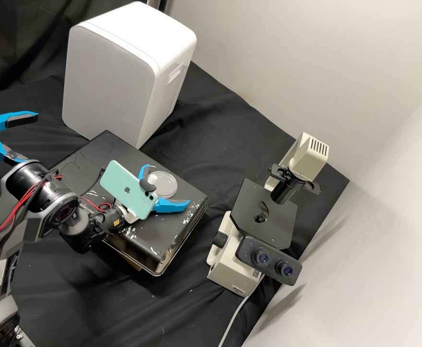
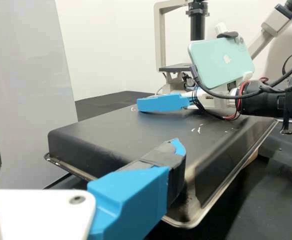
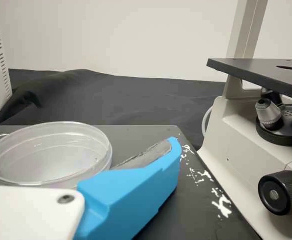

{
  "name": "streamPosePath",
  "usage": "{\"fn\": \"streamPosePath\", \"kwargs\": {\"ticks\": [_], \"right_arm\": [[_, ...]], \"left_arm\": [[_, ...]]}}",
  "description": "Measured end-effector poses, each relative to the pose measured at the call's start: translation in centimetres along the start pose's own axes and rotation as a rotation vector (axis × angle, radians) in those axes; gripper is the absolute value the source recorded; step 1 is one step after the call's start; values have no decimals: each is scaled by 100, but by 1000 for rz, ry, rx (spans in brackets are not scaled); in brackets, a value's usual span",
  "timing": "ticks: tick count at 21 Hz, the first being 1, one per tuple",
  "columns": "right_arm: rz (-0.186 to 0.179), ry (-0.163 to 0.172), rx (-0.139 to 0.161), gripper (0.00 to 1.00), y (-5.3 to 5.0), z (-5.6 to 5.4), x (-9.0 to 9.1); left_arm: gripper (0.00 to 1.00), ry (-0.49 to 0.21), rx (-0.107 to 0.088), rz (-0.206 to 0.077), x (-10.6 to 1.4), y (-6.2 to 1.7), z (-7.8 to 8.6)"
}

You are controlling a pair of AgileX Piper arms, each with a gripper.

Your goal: Place the petri dish on the microscope

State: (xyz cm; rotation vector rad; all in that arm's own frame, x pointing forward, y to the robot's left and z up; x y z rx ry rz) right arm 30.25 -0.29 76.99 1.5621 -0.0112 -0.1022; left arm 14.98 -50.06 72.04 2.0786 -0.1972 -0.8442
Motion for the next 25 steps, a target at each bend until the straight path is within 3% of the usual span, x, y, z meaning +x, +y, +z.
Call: {"fn": "streamPosePath", "kwargs": {"ticks": [1,2,25], "right_arm": [[0,0,0,100,0,0,0],[0,0,0,0,0,0,0],[-2,-18,1,0,3,41,5]], "left_arm": [[100,0,0,0,0,0,0],[100,0,0,0,0,0,0],[100,1,-1,-4,2,-6,-2]]}}
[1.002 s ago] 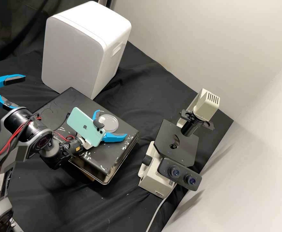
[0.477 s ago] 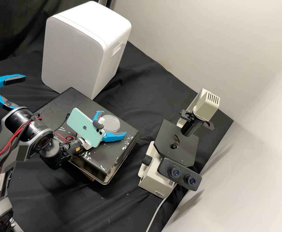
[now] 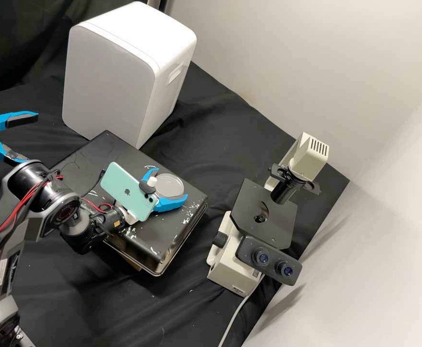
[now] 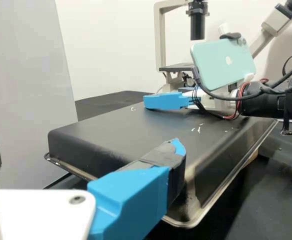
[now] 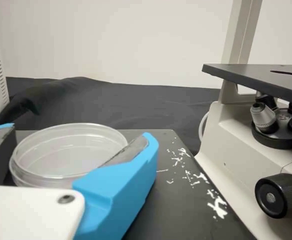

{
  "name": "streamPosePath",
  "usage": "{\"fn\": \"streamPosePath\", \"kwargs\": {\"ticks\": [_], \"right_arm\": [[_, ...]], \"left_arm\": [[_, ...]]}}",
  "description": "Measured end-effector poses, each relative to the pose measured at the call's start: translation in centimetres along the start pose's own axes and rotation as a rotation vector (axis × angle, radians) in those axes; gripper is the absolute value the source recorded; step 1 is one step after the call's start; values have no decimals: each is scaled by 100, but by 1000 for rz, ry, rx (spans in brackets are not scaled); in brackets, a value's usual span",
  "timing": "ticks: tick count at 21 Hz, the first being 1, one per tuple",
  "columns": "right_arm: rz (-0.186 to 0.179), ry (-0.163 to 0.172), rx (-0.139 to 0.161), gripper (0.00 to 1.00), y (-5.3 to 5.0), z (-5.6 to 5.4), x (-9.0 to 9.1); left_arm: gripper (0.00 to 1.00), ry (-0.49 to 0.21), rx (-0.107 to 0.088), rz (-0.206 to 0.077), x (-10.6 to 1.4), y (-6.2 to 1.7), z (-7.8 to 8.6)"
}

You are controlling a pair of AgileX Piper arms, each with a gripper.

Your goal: Place the petri dish on the microscope

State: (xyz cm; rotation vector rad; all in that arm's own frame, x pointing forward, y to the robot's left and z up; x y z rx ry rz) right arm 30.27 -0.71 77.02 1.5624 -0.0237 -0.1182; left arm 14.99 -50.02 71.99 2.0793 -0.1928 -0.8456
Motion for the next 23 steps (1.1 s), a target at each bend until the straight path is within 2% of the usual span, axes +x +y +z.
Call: {"fn": "streamPosePath", "kwargs": {"ticks": [16,19,23], "right_arm": [[11,-11,16,0,35,35,2],[35,-10,22,0,122,23,-23],[69,-11,28,0,238,9,-162]], "left_arm": [[100,2,-2,-11,7,-19,-5],[100,2,-2,-13,8,-23,-5],[100,3,-2,-13,7,-22,-9]]}}
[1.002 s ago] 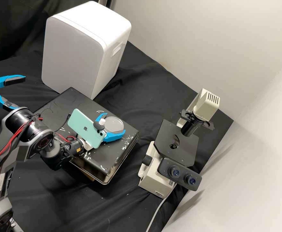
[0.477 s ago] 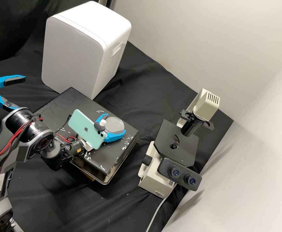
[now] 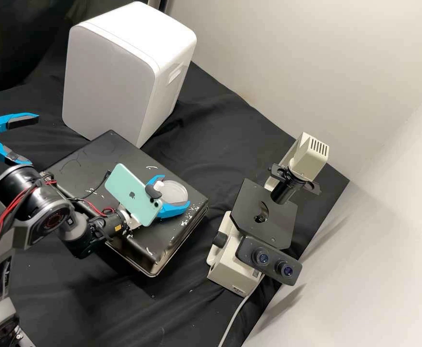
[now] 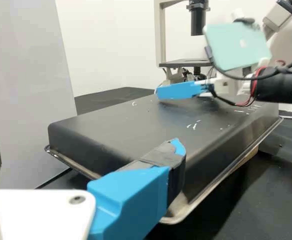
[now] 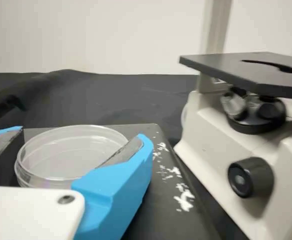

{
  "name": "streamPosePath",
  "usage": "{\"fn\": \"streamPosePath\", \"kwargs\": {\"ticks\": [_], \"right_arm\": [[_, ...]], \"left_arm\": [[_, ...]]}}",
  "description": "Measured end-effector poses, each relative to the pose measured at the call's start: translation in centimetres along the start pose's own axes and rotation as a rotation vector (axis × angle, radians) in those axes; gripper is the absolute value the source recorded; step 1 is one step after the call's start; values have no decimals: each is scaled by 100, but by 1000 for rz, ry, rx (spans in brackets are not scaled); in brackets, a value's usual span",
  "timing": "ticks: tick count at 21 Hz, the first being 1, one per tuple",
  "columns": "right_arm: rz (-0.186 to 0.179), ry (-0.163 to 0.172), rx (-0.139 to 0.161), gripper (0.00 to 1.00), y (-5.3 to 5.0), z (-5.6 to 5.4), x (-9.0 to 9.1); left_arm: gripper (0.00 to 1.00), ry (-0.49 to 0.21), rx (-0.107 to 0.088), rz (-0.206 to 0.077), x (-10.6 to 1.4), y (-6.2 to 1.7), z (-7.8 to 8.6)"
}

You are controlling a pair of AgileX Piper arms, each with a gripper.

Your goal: Place the petri dish on the microscope

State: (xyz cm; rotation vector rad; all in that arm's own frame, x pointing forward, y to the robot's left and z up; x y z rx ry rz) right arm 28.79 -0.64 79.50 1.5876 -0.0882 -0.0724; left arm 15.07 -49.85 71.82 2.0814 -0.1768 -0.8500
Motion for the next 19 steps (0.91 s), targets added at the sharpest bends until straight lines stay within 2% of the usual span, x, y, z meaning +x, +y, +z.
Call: {"fn": "streamPosePath", "kwargs": {"ticks": [4,6,12,16,19], "right_arm": [[49,7,6,0,153,-27,-122],[77,10,8,0,234,-38,-184],[178,23,35,0,479,-49,-326],[228,44,45,0,566,-63,-365],[230,42,45,0,573,-56,-366]], "left_arm": [[100,-1,-2,0,0,0,1],[100,0,-16,0,0,0,-1],[100,-11,-11,-4,-1,-2,3],[100,-11,-11,-4,-1,-2,3],[100,-9,-13,-14,5,-21,-2]]}}
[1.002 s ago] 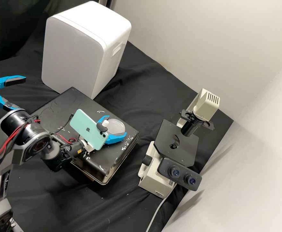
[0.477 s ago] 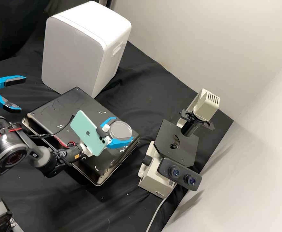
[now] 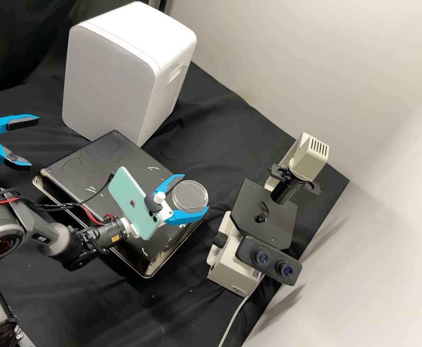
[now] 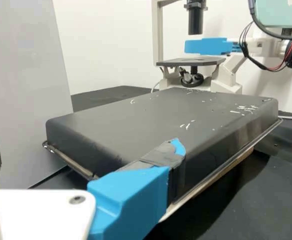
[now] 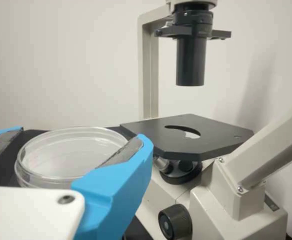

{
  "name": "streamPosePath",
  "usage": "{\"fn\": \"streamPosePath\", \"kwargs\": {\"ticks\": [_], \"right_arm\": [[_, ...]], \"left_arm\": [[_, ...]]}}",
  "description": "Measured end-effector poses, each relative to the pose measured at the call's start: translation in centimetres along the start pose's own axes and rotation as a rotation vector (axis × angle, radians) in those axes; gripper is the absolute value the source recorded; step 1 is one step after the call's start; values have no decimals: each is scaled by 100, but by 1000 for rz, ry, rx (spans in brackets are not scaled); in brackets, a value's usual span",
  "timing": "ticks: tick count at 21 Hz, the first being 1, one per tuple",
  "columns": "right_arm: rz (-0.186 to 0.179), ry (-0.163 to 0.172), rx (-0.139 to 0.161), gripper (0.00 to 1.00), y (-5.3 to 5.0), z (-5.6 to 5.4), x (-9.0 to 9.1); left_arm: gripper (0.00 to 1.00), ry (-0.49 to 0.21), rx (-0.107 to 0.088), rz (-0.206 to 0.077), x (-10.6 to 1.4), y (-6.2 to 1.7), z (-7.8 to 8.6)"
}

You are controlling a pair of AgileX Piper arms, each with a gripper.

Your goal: Place the petri dish on the microscope

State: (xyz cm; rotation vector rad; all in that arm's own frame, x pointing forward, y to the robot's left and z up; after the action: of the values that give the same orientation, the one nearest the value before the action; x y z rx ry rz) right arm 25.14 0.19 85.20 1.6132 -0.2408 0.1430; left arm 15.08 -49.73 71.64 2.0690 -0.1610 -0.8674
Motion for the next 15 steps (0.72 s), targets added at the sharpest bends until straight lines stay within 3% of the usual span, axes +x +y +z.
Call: {"fn": "streamPosePath", "kwargs": {"ticks": [7,13,15], "right_arm": [[48,-12,-5,0,99,51,211],[76,-48,-8,0,199,140,490],[70,-61,-6,0,192,164,568]], "left_arm": [[100,0,0,-1,1,-3,-1],[100,0,-2,-9,7,-18,-1],[100,-2,-2,-10,7,-18,2]]}}
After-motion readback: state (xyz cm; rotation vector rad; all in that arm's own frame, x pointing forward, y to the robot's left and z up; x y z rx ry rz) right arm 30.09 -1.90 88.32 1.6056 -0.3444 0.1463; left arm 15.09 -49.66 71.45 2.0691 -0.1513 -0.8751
